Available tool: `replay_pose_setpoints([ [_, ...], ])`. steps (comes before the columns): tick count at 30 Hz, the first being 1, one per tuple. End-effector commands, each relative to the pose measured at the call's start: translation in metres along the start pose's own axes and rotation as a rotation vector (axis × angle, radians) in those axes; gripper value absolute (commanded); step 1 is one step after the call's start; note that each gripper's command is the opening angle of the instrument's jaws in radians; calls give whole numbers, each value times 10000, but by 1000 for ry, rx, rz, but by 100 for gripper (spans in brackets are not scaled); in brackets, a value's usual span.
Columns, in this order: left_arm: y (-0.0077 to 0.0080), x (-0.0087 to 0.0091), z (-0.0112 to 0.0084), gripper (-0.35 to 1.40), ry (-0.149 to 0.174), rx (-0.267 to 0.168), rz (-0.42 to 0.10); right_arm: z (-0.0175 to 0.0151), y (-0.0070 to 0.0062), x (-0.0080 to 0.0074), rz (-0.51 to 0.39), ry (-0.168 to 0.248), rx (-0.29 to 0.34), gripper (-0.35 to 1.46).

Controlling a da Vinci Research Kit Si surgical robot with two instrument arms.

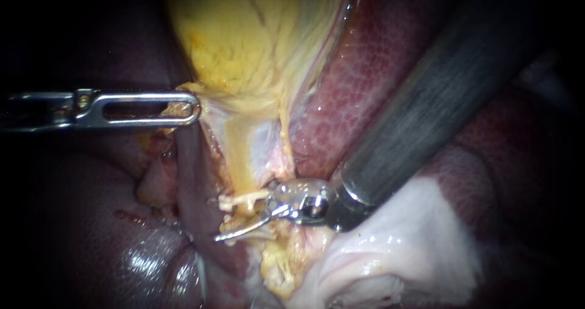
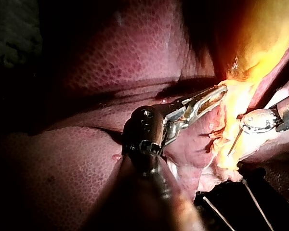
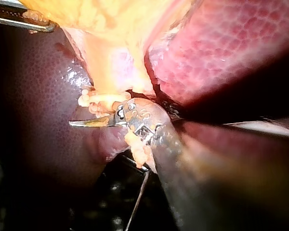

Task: Go to the cutting position left tube

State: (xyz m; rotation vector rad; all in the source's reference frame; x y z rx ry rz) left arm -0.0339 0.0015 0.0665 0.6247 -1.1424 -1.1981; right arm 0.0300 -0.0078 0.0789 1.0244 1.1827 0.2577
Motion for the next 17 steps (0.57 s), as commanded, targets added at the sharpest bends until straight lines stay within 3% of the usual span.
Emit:
replay_pose_setpoints([
  [1, 0, 0, 0, -35, 0, 0, 0, 0, 1, 0, 6, 0, -1, 126],
  [17, -1, -1, -1, -35, 0, 0, -1, -1, 1, -1, 5, 2, -6, 130],
])
